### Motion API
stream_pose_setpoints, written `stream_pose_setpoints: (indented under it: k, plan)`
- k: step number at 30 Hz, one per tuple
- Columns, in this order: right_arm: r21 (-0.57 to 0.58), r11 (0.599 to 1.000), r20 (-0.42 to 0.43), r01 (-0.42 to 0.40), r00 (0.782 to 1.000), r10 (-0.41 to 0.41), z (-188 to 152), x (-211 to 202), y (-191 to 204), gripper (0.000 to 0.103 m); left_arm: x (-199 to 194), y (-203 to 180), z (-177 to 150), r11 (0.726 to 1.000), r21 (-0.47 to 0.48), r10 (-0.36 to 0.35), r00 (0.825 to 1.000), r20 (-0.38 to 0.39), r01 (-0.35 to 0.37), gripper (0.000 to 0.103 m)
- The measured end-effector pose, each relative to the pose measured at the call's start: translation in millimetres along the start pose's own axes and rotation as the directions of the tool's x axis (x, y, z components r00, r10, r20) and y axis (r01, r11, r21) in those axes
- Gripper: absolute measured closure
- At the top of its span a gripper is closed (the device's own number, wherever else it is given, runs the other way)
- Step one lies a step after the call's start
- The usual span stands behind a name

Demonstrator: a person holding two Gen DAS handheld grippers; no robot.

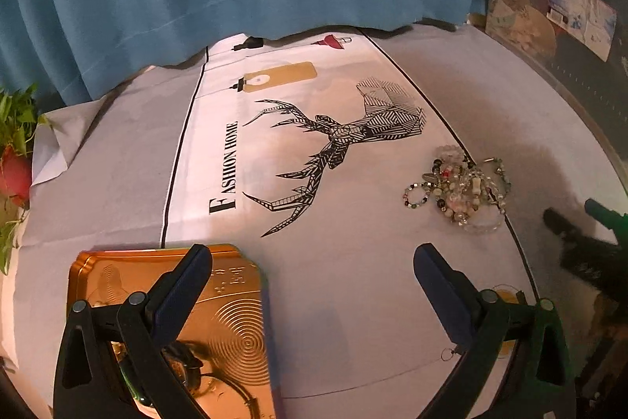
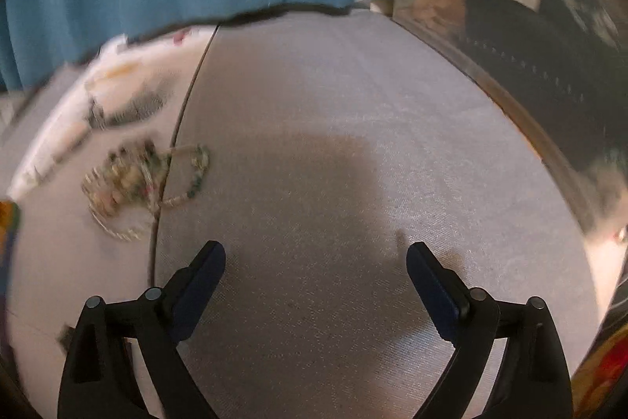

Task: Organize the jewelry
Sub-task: 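Grasp the clear crystal bracelet with the right tool while the left tool grasps the black-and-white beaded bracelet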

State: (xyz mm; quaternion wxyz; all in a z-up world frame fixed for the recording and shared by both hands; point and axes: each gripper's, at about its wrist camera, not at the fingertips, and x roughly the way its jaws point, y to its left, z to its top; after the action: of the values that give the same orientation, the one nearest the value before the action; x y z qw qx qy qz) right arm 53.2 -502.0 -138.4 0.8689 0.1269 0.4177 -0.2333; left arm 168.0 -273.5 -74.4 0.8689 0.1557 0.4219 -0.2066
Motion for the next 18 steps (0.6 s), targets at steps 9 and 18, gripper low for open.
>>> stream_pose_setpoints:
  k: [9, 18]
  plan:
    - [-0.153, 0.985, -0.044, -0.079, 0.996, 0.073, 19, 24, 70, 0.009, 4, 2, 0, 1.0, -0.005, 0.014, 1.0, -0.018, -0.014, 0.001]
    - [-0.042, 0.996, -0.055, 0.081, 0.995, -0.083, -5, -2, -21, 0.008, 5, -8, 4, 1.0, -0.006, -0.03, 0.999, -0.013, 0.03, 0.001]
